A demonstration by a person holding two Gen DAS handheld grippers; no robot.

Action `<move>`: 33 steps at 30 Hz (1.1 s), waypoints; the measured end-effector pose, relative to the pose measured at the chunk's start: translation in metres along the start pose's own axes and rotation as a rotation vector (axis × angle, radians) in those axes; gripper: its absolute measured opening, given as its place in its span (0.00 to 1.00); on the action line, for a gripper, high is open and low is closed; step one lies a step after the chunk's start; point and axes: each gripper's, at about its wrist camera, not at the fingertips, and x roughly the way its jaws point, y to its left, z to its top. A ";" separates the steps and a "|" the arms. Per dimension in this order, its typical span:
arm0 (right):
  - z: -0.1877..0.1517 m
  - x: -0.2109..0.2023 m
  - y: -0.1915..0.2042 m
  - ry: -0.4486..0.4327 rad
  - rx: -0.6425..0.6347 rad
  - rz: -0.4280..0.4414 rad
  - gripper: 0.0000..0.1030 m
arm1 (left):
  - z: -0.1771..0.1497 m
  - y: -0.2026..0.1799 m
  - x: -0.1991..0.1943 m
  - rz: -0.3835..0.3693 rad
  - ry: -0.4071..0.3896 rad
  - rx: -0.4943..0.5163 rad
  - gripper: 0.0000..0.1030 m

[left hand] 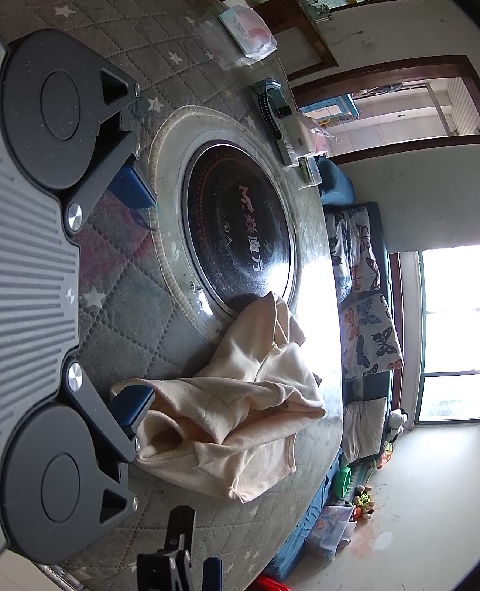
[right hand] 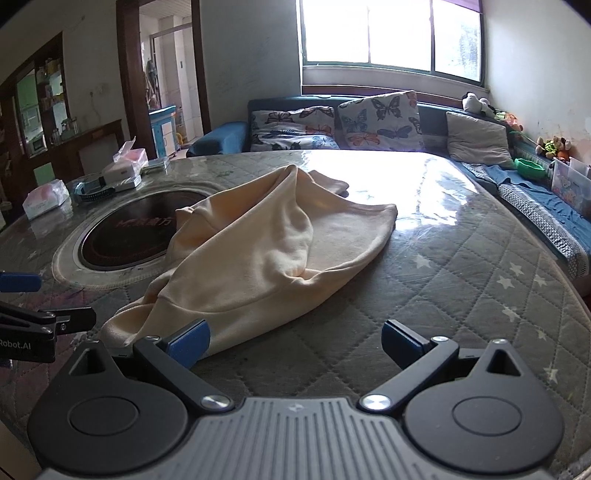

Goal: Fold clothes
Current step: 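Move both grippers toward the crumpled cream sweatshirt on the table, then grasp the sweatshirt edge with the left gripper while the right gripper grasps another edge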

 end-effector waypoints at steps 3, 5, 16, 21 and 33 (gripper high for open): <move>0.000 0.002 0.002 0.004 -0.004 0.008 0.97 | 0.000 -0.001 0.001 -0.001 0.005 0.010 1.00; 0.000 0.004 0.005 0.011 -0.011 0.013 0.97 | -0.001 0.000 0.001 0.001 0.006 0.013 1.00; 0.002 0.008 0.009 0.020 -0.026 0.023 0.96 | -0.001 -0.001 -0.006 -0.007 -0.009 0.036 1.00; 0.005 0.008 0.009 0.020 -0.030 0.030 0.95 | 0.006 -0.003 -0.007 -0.010 -0.033 0.048 1.00; 0.019 0.022 0.010 0.026 -0.038 0.044 0.87 | 0.021 -0.009 0.007 -0.041 -0.044 0.077 0.98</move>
